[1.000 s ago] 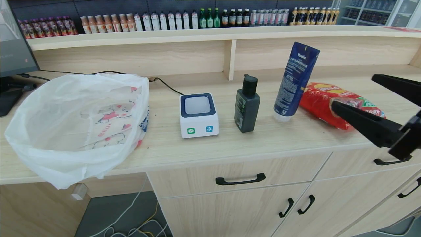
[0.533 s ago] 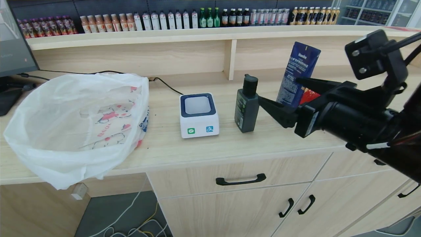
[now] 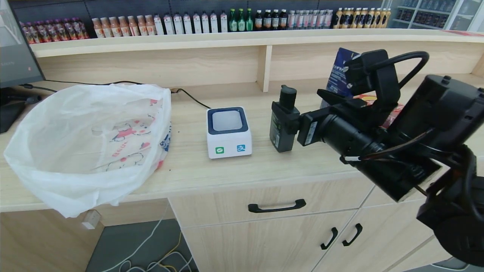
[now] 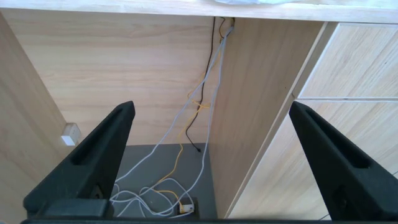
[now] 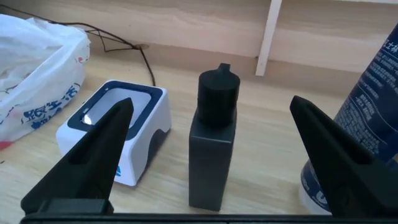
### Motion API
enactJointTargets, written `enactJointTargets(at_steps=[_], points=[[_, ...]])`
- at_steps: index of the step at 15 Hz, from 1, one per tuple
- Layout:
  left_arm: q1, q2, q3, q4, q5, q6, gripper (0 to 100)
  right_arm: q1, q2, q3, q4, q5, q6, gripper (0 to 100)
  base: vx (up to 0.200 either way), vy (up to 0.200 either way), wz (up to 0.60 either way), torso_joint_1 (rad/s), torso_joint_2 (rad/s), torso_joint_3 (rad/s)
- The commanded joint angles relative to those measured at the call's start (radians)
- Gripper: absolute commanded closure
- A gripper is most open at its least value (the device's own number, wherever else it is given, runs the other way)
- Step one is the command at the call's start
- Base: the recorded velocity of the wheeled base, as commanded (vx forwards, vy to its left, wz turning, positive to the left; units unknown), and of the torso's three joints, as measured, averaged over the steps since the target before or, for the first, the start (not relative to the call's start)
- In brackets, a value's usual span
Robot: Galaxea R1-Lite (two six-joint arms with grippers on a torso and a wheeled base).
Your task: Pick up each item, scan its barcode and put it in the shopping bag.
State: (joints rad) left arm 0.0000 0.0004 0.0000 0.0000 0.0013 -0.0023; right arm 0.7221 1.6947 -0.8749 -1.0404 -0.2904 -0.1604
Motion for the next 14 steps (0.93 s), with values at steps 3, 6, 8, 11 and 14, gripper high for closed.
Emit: enactJointTargets(at_steps=[3, 6, 8, 11, 14], points=[[0.0, 0.0, 0.0, 0.0, 0.0, -0.001, 0, 0.008, 0.085, -0.042, -0.049, -0.035, 0.009, 0, 0.0, 0.0, 0.0, 0.0, 0.0, 0.0], [-0.002, 0.0, 0.0, 0.0, 0.0, -0.001, 0, 0.007, 0.14, -0.045, -0.113, -0.076, 0.01, 0, 0.0, 0.0, 0.0, 0.0, 0.0, 0.0], [0.0, 0.0, 0.0, 0.0, 0.0, -0.001, 0, 0.005, 0.171, -0.076, -0.147, -0.11, 0.025, 0, 0.0, 0.0, 0.0, 0.0, 0.0, 0.0], [0.0, 0.0, 0.0, 0.0, 0.0, -0.001, 0, -0.004, 0.217, -0.124, -0.148, -0.125, 0.035, 0, 0.0, 0.0, 0.0, 0.0, 0.0, 0.0], [0.0, 0.0, 0.0, 0.0, 0.0, -0.001, 0, -0.021, 0.235, -0.157, -0.15, -0.188, 0.039, 0, 0.0, 0.0, 0.0, 0.0, 0.0, 0.0]])
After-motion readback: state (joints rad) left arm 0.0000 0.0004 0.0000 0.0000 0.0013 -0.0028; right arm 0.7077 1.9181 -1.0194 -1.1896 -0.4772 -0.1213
